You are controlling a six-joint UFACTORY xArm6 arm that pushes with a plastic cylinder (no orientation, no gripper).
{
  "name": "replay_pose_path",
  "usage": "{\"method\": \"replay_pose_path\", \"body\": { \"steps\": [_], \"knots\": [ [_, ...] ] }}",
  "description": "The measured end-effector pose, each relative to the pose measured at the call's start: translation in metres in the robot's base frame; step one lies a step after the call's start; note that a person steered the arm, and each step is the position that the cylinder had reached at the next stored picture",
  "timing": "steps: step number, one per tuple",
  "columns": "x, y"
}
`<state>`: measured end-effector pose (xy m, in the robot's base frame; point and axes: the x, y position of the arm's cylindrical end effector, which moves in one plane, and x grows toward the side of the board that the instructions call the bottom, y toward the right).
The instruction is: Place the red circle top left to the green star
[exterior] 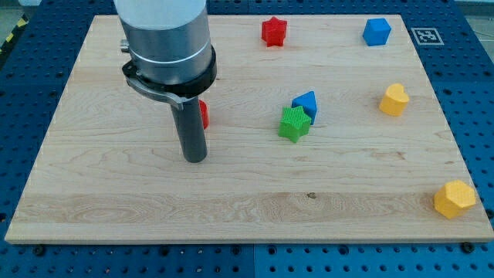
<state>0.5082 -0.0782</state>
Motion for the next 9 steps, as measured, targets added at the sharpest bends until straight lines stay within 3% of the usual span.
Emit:
{"method": "replay_pose_path", "body": {
  "steps": [3, 4, 5, 9],
  "knots": [
    [-0.057, -0.015],
    [-0.059, -0.065],
    [-0.081, -0.061],
    [-0.083, 0.032]
  ]
}}
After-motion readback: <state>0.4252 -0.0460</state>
